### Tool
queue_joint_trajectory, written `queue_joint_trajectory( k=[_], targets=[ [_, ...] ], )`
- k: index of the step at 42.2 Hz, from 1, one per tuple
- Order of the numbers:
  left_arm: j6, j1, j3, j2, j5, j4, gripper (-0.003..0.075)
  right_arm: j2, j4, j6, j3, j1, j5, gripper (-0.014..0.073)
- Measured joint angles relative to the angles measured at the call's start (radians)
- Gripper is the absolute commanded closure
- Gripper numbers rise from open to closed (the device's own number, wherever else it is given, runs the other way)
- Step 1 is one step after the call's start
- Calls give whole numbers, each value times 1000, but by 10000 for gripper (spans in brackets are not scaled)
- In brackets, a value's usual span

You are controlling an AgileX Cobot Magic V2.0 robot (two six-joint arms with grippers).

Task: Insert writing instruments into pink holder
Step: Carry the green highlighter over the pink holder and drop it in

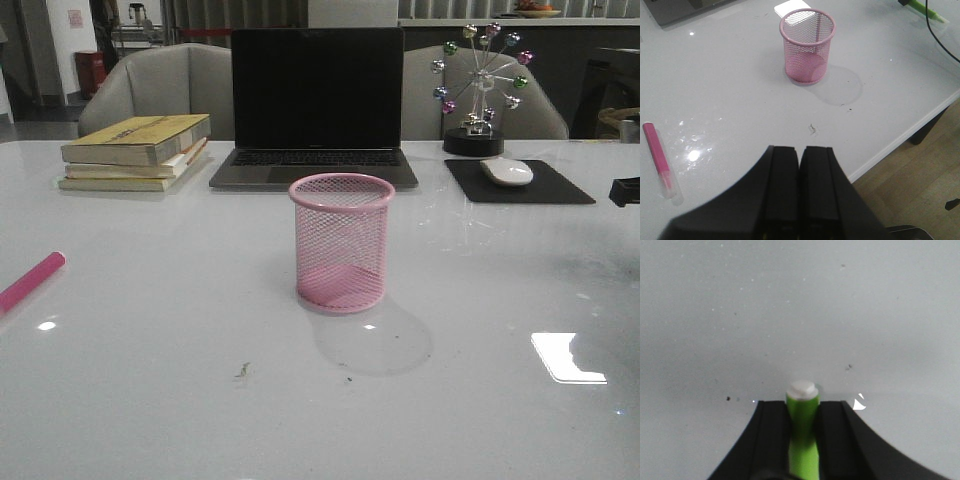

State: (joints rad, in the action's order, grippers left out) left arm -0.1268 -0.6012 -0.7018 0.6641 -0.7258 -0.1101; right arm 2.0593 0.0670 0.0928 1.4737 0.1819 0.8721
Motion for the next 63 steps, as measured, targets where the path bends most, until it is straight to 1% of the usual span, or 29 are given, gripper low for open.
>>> queue_joint_trajectory(
  k=[6,11,16,20,23,27,30,34,41,43,48,51,53,63],
  targets=[
    [0,0,0,0,0,0,629,-7,0,0,0,0,1,435],
    [0,0,0,0,2,0,629,-63,30,2,-10,0,-28,435],
    [0,0,0,0,1,0,629,-198,93,42,-65,-12,-120,435],
    [0,0,0,0,1,0,629,-337,174,102,-157,-51,-220,435],
    [0,0,0,0,1,0,629,-449,240,154,-235,-104,-309,435],
    [0,0,0,0,1,0,629,-587,316,207,-327,-209,-440,435],
    [0,0,0,0,1,0,629,-659,345,221,-381,-297,-523,435],
    [0,0,0,0,1,0,629,-709,357,227,-427,-412,-622,435],
    [0,0,0,0,1,0,629,-700,368,231,-453,-618,-812,435],
    [0,0,0,0,1,0,629,-683,372,231,-453,-665,-880,435],
    [0,0,0,0,1,0,629,-619,377,232,-453,-746,-1054,435],
    [0,0,0,0,1,0,629,-564,379,233,-453,-769,-1152,435],
    [0,0,0,0,1,0,629,-523,378,234,-453,-775,-1188,435],
    [0,0,0,0,1,0,629,-364,383,236,-453,-777,-1224,432]
  ],
)
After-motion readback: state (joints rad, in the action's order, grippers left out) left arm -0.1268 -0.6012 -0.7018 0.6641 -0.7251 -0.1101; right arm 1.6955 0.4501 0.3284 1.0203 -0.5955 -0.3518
